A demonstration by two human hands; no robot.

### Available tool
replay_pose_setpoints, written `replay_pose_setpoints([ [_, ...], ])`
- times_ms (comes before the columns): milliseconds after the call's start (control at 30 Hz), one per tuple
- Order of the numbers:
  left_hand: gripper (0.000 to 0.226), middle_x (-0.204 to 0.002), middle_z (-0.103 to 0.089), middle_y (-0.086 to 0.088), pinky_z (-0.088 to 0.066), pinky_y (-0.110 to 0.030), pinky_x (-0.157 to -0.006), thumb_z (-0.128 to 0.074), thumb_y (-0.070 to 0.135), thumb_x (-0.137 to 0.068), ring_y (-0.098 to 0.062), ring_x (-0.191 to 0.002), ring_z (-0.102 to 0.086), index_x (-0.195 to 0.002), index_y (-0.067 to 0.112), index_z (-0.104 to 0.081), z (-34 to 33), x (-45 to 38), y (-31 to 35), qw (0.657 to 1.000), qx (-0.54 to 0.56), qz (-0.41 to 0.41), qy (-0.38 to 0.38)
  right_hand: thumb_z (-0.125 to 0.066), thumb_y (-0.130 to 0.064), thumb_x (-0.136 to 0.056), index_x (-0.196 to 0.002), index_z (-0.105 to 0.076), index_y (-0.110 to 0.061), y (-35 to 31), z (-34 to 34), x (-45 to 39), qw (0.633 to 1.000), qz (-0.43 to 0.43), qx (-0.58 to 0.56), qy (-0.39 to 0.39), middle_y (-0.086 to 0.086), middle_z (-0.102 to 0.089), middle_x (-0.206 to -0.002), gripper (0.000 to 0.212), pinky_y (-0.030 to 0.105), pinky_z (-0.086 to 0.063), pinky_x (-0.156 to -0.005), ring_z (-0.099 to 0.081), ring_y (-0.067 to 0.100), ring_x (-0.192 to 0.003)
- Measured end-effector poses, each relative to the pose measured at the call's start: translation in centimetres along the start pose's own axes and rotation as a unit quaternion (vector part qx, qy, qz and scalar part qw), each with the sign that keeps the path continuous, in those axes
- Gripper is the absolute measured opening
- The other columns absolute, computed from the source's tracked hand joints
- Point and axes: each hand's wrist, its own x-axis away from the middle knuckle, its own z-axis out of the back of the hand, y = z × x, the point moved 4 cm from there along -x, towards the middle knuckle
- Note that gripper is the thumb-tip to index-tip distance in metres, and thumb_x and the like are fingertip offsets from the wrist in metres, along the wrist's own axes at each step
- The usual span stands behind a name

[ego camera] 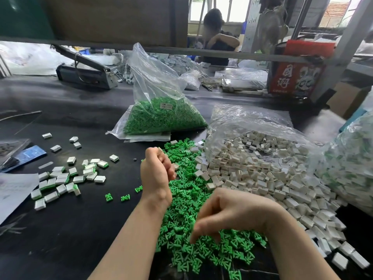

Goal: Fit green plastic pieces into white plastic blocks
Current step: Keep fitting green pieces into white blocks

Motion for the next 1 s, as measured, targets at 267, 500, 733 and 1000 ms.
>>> replay_pose_setpoints([
  [267,0.03,-0.049,-0.029,0.007,-0.03,-0.023,-0.042,-0.041,0.024,-0.092,-0.013,-0.046,-0.031,-0.063,0.022,-0.036,0.0,0.1,-0.8,0.996,-0.079,0.023,-0.036,-0.076,-0.025,-0.084,-0.108,-0.075,-0.018,-1.4,-2.1,-0.1,0.991,-0.026,0.053,-0.119,0.017,-0.075,-0.094,0.025,0.018,-0.054,-0.073,-0.067,0.013,-0.072],
  [500,0.034,-0.046,-0.038,0.008,-0.03,-0.02,-0.042,-0.047,0.029,-0.101,-0.008,-0.041,-0.037,-0.07,0.016,-0.054,-0.7,0.4,-0.9,0.992,-0.101,0.051,-0.062,-0.083,-0.037,-0.074,-0.085,-0.075,-0.028,0.0,-0.1,-1.7,0.944,-0.109,0.154,0.269,-0.008,-0.071,-0.079,0.016,0.034,-0.059,-0.074,-0.067,0.008,-0.072],
  [733,0.033,-0.049,-0.042,0.008,-0.031,-0.019,-0.043,-0.047,0.032,-0.103,-0.007,-0.043,-0.039,-0.079,0.014,-0.061,-1.0,0.8,-0.8,0.988,-0.121,0.039,-0.085,-0.073,-0.033,-0.082,-0.092,-0.077,-0.027,-0.4,-1.0,-2.5,0.943,-0.073,0.223,0.237,-0.012,-0.074,-0.085,0.012,0.027,-0.058,-0.078,-0.066,0.002,-0.077],
  [1000,0.031,-0.051,-0.044,0.006,-0.031,-0.022,-0.046,-0.043,0.027,-0.105,-0.008,-0.045,-0.04,-0.082,0.011,-0.058,-1.3,0.9,-0.8,0.984,-0.14,0.026,-0.107,-0.074,-0.028,-0.086,-0.089,-0.077,-0.029,0.8,0.4,-2.5,0.918,-0.049,0.112,0.378,-0.012,-0.072,-0.083,0.004,0.019,-0.055,-0.073,-0.064,-0.001,-0.075],
])
